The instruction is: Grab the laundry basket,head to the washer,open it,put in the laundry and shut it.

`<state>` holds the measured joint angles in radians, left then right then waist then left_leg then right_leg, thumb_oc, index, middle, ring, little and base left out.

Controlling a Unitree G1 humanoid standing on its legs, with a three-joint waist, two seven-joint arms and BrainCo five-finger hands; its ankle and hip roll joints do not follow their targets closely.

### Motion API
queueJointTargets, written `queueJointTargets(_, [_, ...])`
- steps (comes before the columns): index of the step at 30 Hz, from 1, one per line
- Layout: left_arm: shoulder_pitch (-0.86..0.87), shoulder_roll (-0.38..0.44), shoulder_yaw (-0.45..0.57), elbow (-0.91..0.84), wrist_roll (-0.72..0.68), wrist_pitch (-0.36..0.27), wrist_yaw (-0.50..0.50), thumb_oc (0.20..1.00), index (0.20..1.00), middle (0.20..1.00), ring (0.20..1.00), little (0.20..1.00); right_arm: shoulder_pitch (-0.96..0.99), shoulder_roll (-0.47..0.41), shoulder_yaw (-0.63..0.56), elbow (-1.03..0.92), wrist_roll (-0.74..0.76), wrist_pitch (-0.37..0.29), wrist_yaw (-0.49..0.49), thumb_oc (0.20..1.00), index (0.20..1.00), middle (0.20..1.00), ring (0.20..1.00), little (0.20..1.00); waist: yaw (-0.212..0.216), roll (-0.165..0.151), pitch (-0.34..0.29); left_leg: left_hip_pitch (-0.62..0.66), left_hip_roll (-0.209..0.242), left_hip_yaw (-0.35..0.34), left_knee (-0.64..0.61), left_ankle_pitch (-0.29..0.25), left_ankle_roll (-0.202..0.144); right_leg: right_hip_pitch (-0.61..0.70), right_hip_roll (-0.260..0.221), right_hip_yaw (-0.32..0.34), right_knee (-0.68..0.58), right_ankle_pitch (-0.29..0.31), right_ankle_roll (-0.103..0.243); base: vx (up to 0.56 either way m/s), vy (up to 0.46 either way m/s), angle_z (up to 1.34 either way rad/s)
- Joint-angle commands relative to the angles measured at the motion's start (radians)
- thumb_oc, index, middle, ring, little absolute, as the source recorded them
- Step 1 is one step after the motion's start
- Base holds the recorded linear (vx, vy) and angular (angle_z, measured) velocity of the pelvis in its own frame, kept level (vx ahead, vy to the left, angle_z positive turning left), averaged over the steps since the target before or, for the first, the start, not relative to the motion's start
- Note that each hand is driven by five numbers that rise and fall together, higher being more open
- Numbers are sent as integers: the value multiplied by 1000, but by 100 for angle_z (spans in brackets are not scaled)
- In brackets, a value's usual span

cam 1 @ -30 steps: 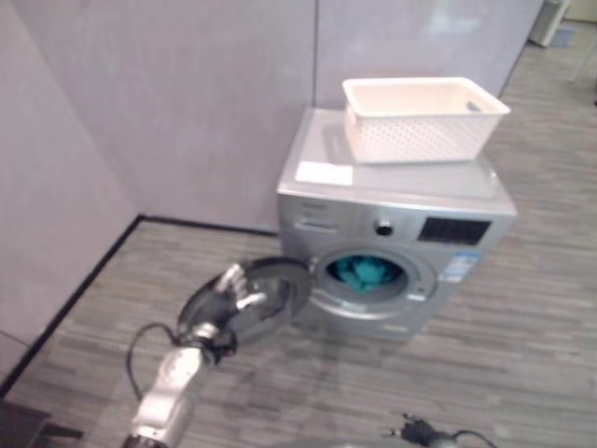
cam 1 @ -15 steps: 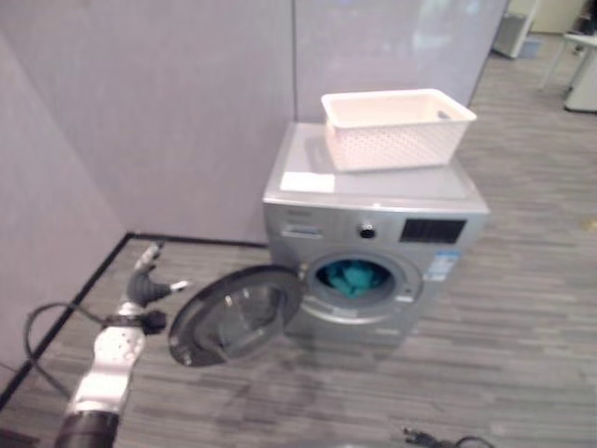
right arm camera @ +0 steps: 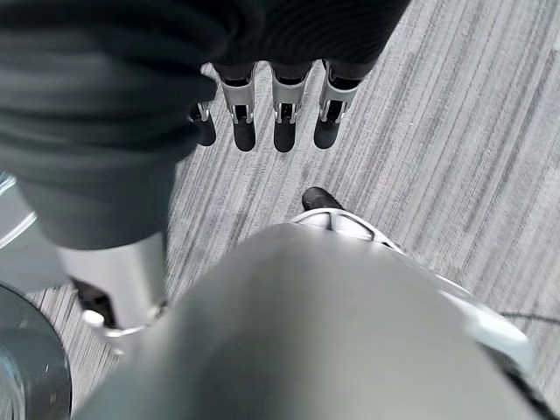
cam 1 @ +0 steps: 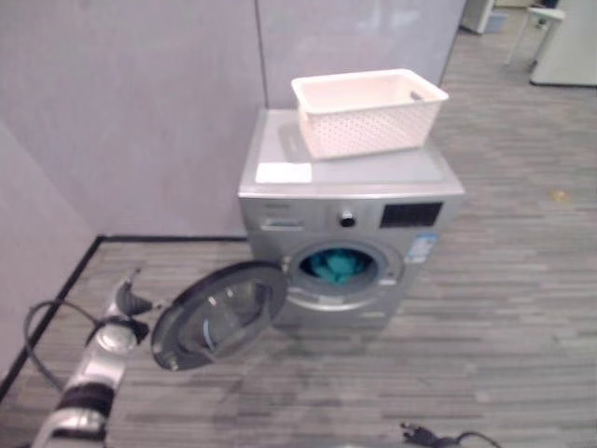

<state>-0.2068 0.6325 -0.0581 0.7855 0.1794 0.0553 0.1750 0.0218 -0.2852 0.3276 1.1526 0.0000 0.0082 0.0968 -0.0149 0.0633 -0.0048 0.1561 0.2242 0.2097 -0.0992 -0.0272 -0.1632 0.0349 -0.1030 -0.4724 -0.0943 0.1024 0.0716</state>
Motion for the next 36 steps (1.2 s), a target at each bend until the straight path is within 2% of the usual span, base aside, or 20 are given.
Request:
queueJointTargets(1, [-151, 59, -46, 174, 19, -12, 42, 1000, 1000, 1000, 1000, 1000, -17, 12, 51, 22, -21, -9, -8, 1000, 1000, 1000, 1000, 1000, -29, -25, -9, 37, -20, 41, 12, -11, 39, 30, -4, 58, 27, -107, 38, 0, 0, 0])
queueJointTargets(3, [-231, 53, -99, 387, -18, -30, 29, 1000, 1000, 1000, 1000, 1000, -23, 0, 77, 11, -21, -21, -13, 1000, 1000, 1000, 1000, 1000, -47, -24, -12, 41, -20, 52, 12, -12, 38, 26, 2, 69, 24, -103, 38, 31, -1, -7])
queueJointTargets(11, [-363, 19, -186, 616, -60, -39, -30, 1000, 1000, 1000, 1000, 1000, -39, -24, 114, -1, -9, -39, -14, 1000, 1000, 1000, 1000, 1000, -74, -31, -12, 49, -12, 76, 12, -8, 34, 23, 22, 92, 18, -103, 36, 23, -11, -15])
queueJointTargets(24, [-361, -28, -250, 647, 15, -40, -64, 1000, 1000, 1000, 1000, 1000, -40, -43, 104, -8, -18, -47, -19, 1000, 1000, 1000, 1000, 1000, -90, -39, 1, 53, -6, 89, 12, -9, 31, 25, 31, 110, 16, -103, 34, 12, -8, -5])
queueJointTargets(32, [-308, -128, -268, 670, 33, -33, -92, 1000, 1000, 1000, 1000, 1000, -50, -50, 100, -25, -27, -45, -17, 1000, 1000, 1000, 1000, 1000, -99, -41, 8, 56, -4, 95, 12, -11, 33, 25, 35, 120, 14, -105, 32, 3, 1, -1])
queueJointTargets(36, [-297, -190, -312, 660, 69, -34, -107, 1000, 1000, 1000, 1000, 1000, -53, -64, 110, -94, -33, -50, -20, 1000, 1000, 1000, 1000, 1000, -121, -53, 25, 35, 1, 101, 12, -9, 33, -6, 43, 133, 16, -96, 32, -23, -17, -4])
